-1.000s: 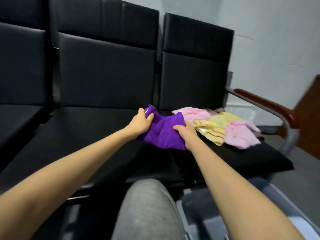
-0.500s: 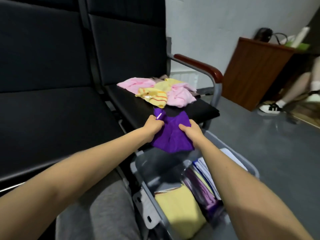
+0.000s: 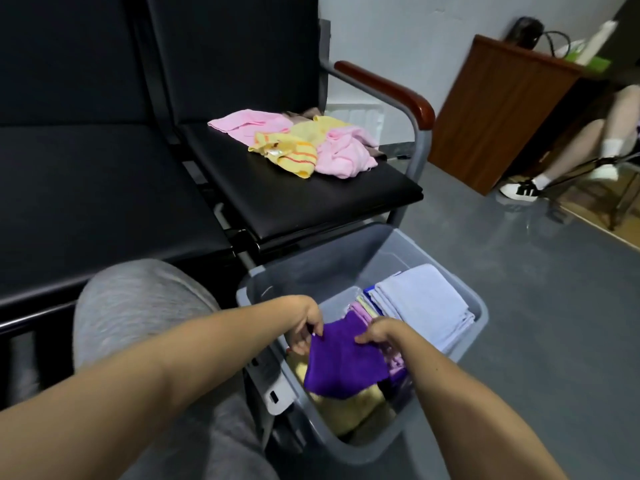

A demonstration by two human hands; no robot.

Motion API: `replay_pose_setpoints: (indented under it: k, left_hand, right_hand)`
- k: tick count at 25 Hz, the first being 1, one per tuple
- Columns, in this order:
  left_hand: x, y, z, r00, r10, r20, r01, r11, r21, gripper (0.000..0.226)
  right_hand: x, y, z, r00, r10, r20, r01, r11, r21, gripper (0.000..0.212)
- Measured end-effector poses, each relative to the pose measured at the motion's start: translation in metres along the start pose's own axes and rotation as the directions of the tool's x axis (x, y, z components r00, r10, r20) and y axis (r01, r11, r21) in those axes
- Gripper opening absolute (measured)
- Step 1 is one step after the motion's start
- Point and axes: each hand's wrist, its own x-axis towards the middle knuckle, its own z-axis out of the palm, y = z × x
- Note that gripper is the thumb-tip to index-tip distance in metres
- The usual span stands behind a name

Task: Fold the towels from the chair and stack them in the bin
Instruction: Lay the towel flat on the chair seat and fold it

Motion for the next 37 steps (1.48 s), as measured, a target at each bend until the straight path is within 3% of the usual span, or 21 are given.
replay_pose_setpoints:
  k: [1, 2, 4, 6, 8, 10, 12, 14, 18, 21, 24, 27, 30, 34, 35, 37]
  left_hand:
    - [0.001, -0.001, -0.001, 1.0, -0.013, -0.008, 0.014, 0.998, 0.067, 0.036]
    - [0.003, -0.001, -0.004, 0.999, -0.027, -0.031, 0.03, 0.994, 0.109, 0.048]
    - [0.0, 0.004, -0.007, 0.998, 0.004, -0.065, 0.001, 0.997, 0.083, 0.059]
    - [-0.001, 0.009, -0.011, 0.99, 0.09, -0.104, -0.085, 0.995, 0.054, 0.053]
    - [-0.008, 0.018, -0.013, 0.985, 0.152, -0.086, -0.153, 0.988, -0.002, 0.038]
    - [-0.019, 0.035, -0.018, 0.973, 0.226, -0.038, -0.227, 0.972, -0.051, 0.017]
    - [-0.038, 0.056, -0.029, 0.937, 0.35, -0.022, -0.35, 0.93, -0.114, 0.021]
    - [-0.065, 0.075, -0.048, 0.872, 0.482, -0.082, -0.489, 0.861, -0.142, 0.021]
    - [-0.099, 0.092, -0.106, 0.672, 0.667, -0.322, -0.734, 0.657, -0.172, 0.019]
    - [-0.1, 0.105, -0.16, 0.511, 0.658, -0.554, -0.825, 0.556, -0.102, 0.019]
    - [-0.088, 0.12, -0.202, 0.343, 0.638, -0.69, -0.776, 0.606, 0.175, 0.014]
    - [-0.062, 0.137, -0.229, 0.272, 0.664, -0.696, -0.606, 0.68, 0.413, 0.035]
    - [-0.04, 0.161, -0.243, 0.201, 0.739, -0.643, -0.488, 0.644, 0.589, 0.037]
    - [-0.017, 0.196, -0.239, 0.186, 0.824, -0.536, -0.51, 0.547, 0.664, 0.036]
    - [-0.013, 0.201, -0.233, 0.215, 0.833, -0.51, -0.536, 0.537, 0.652, 0.041]
    - [-0.005, 0.204, -0.22, 0.282, 0.836, -0.47, -0.55, 0.542, 0.635, 0.062]
  right_hand:
    - [-0.001, -0.001, -0.001, 0.995, 0.067, 0.079, -0.052, 0.982, -0.182, 0.044]
    - [-0.001, -0.001, -0.002, 0.996, 0.06, 0.063, -0.043, 0.97, -0.239, 0.045]
    - [0.0, -0.003, -0.011, 0.995, -0.038, -0.093, 0.018, 0.978, -0.206, 0.046]
    - [-0.004, -0.013, -0.017, 0.981, -0.123, -0.15, 0.086, 0.969, -0.233, 0.039]
    - [-0.008, -0.03, -0.02, 0.973, -0.178, -0.149, 0.149, 0.971, -0.187, 0.019]
    - [-0.01, -0.047, -0.024, 0.957, -0.214, -0.196, 0.201, 0.976, -0.084, 0.022]
    - [-0.01, -0.066, -0.036, 0.925, -0.258, -0.28, 0.261, 0.965, -0.025, 0.025]
    - [-0.014, -0.091, -0.055, 0.845, -0.321, -0.428, 0.32, 0.944, -0.076, 0.019]
    - [-0.036, -0.151, -0.096, 0.607, -0.377, -0.7, 0.408, 0.903, -0.132, 0.02]
    - [-0.032, -0.194, -0.124, 0.443, -0.432, -0.786, 0.464, 0.86, -0.21, 0.026]
    - [-0.012, -0.229, -0.138, 0.448, -0.58, -0.68, 0.54, 0.782, -0.311, 0.035]
    - [0.017, -0.257, -0.145, 0.434, -0.707, -0.559, 0.494, 0.705, -0.508, 0.056]
    - [0.042, -0.271, -0.156, 0.427, -0.626, -0.652, 0.369, 0.779, -0.506, 0.068]
    - [0.076, -0.262, -0.175, 0.471, -0.256, -0.844, 0.185, 0.964, -0.189, 0.064]
    - [0.081, -0.261, -0.178, 0.48, -0.238, -0.844, 0.203, 0.966, -0.157, 0.058]
    - [0.082, -0.261, -0.179, 0.422, -0.297, -0.857, 0.329, 0.931, -0.16, 0.045]
